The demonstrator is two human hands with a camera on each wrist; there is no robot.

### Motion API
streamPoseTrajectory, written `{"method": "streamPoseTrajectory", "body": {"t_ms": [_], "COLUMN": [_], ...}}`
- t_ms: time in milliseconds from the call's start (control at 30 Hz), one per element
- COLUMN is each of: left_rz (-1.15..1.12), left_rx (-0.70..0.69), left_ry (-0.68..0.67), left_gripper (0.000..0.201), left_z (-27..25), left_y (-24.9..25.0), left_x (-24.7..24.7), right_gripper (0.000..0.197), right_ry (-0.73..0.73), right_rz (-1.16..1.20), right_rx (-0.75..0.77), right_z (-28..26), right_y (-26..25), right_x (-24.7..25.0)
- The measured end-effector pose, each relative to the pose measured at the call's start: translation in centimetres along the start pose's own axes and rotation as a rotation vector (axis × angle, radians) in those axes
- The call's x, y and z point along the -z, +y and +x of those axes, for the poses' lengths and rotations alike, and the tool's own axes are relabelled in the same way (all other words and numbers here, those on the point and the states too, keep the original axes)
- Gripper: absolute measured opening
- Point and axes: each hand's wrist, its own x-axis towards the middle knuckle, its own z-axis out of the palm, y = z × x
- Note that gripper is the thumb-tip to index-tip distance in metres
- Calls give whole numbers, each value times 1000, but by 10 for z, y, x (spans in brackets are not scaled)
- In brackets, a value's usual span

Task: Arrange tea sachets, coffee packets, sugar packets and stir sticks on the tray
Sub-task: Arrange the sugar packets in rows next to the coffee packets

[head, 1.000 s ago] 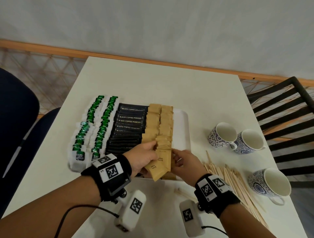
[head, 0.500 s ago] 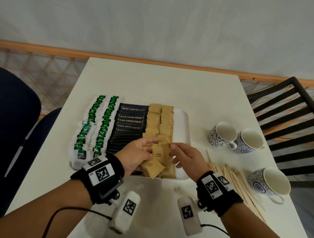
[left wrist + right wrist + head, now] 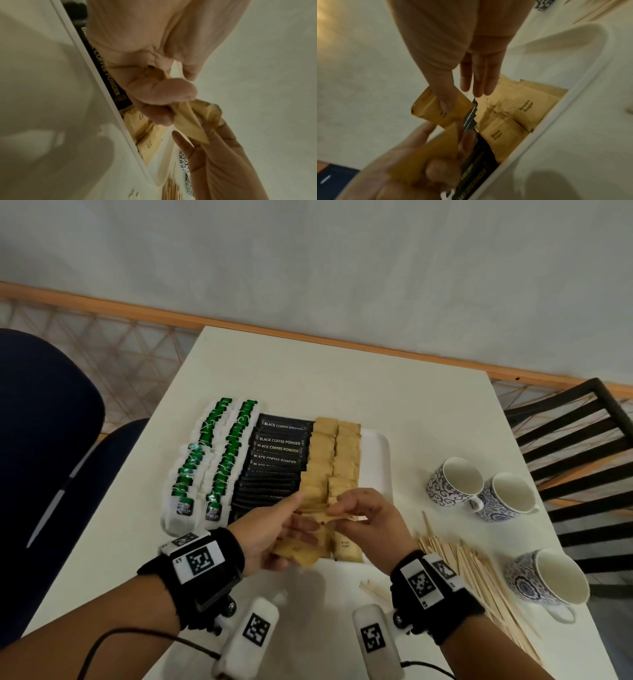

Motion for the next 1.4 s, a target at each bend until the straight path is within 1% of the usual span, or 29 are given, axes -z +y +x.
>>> {"method": "streamPoseTrajectory", "body": {"t_ms": [33, 67, 100, 167, 233, 267, 333, 367, 433, 467, 533, 600, 633, 667, 733, 800, 867, 933, 1033, 1100, 1200, 1267, 1333, 1400], "left_rz": [-2, -1, 8, 33, 71, 97, 148, 165, 193, 206, 207, 165, 141, 110, 18, -81, -134, -173, -233, -259, -220, -149, -144, -172], "left_rx": [-9, -30, -54, -91, -121, -131, -138, -140, -153, -161, -171, -185, -193, -200, -207, -214, -229, -250, -285, -293, -305, -323, -333, -328], "left_ry": [-13, -20, -19, -10, -10, -22, -57, -81, -121, -132, -141, -103, -64, -30, 6, 25, 50, 71, 115, 148, 223, 291, 313, 306], "left_gripper": [45, 37, 27, 13, 11, 13, 15, 13, 7, 7, 17, 27, 31, 34, 39, 42, 42, 41, 37, 35, 30, 25, 23, 22], "left_z": [0, 0, 0, 1, 2, 2, 3, 4, 3, 3, 5, 6, 7, 7, 6, 4, 2, 2, 4, 6, 9, 10, 11, 10], "left_y": [-1, -1, -1, -1, -2, -3, -4, -4, -5, -5, -5, -4, -3, -1, 4, 8, 11, 13, 13, 12, 10, 10, 10, 11], "left_x": [0, 0, 0, 0, 4, 6, 9, 9, 9, 10, 14, 21, 25, 30, 40, 49, 54, 56, 57, 58, 60, 62, 63, 64], "right_gripper": [32, 29, 27, 31, 32, 29, 28, 33, 43, 42, 29, 18, 17, 19, 31, 41, 41, 35, 19, 17, 26, 31, 31, 30], "right_ry": [-9, -31, -76, -217, -326, -333, -279, -266, -294, -302, -256, -162, -120, -87, -63, -70, -69, -60, -75, -69, -102, -163, -221, -255], "right_rz": [-36, -91, -160, -248, -196, -159, -147, -165, -223, -237, -246, -214, -190, -169, -135, -106, -109, -140, -197, -229, -266, -373, -497, -575], "right_rx": [19, 28, 29, -2, -41, -55, -67, -76, -95, -94, -89, -102, -116, -131, -154, -148, -135, -114, -98, -98, -99, -69, -32, 5], "right_z": [-2, -4, -5, -7, -9, -9, -7, -4, 0, 1, 3, 6, 8, 8, 8, 7, 7, 8, 7, 8, 7, 5, 3, 5], "right_y": [-2, -4, -5, -8, -11, -13, -12, -10, -5, -2, -1, 1, 3, 4, 6, 7, 8, 9, 11, 13, 14, 13, 11, 10], "right_x": [-2, -4, -4, -1, 2, 2, 1, 0, -3, -4, -3, 1, 4, 6, 8, 8, 6, 4, -1, -3, -6, -9, -12, -14]}}
